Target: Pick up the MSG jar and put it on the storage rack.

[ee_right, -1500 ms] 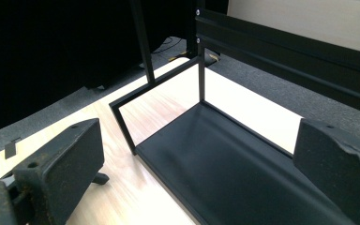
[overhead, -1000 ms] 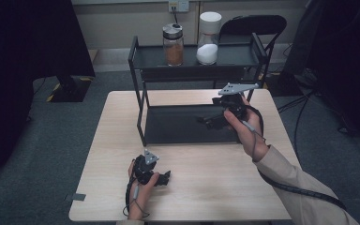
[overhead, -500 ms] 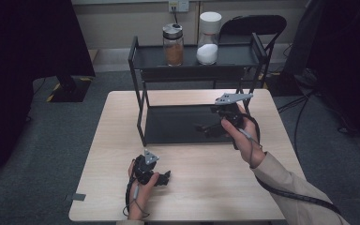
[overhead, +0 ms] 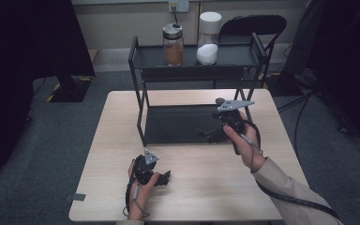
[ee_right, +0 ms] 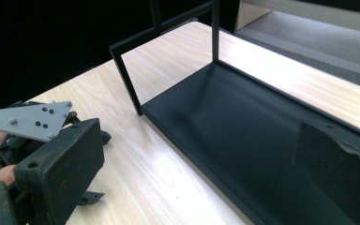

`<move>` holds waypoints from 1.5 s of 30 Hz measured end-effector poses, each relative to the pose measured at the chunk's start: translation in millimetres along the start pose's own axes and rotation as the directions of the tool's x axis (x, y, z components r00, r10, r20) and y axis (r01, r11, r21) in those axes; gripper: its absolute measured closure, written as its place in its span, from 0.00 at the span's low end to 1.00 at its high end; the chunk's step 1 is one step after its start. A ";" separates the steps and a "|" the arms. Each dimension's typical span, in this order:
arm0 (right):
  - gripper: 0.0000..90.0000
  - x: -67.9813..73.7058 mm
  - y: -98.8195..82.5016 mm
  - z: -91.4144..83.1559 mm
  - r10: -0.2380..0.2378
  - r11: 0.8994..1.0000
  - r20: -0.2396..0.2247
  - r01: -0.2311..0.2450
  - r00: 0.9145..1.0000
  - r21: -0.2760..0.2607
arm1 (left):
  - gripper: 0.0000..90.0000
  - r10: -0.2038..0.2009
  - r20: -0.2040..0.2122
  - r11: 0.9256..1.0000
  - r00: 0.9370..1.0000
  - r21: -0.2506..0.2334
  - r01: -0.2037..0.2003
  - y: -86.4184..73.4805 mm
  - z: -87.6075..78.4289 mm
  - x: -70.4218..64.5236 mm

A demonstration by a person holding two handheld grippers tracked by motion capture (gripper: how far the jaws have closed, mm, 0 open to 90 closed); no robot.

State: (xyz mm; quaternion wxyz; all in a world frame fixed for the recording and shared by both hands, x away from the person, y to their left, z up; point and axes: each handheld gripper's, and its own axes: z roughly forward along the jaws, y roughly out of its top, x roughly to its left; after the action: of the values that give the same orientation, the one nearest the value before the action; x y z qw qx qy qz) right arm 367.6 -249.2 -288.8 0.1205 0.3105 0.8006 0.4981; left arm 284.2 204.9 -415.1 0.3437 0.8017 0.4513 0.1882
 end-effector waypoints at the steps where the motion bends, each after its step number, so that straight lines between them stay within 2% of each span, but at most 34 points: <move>1: 0.01 -0.7 -2.0 0.0 0.003 1.000 0.001 -0.003 1.000 0.001 | 0.00 0.000 0.000 1.000 1.000 0.000 0.000 0.0 0.0 0.0; 33: 0.01 -14.8 -52.5 -0.4 0.041 0.999 -0.004 -0.041 0.999 0.013 | 0.00 0.000 0.000 1.000 1.000 0.000 0.000 0.0 0.0 0.0; 45: 0.01 -22.9 -71.0 -6.1 0.064 0.998 0.016 -0.064 0.998 0.019 | 0.00 0.000 0.000 1.000 1.000 0.000 0.000 0.0 0.0 0.0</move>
State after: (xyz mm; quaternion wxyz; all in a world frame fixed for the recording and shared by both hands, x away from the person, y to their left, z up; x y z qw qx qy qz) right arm 355.6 -289.8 -350.5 0.1075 0.3411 0.7939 0.4917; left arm 284.2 204.9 -415.1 0.3436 0.8018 0.4512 0.1883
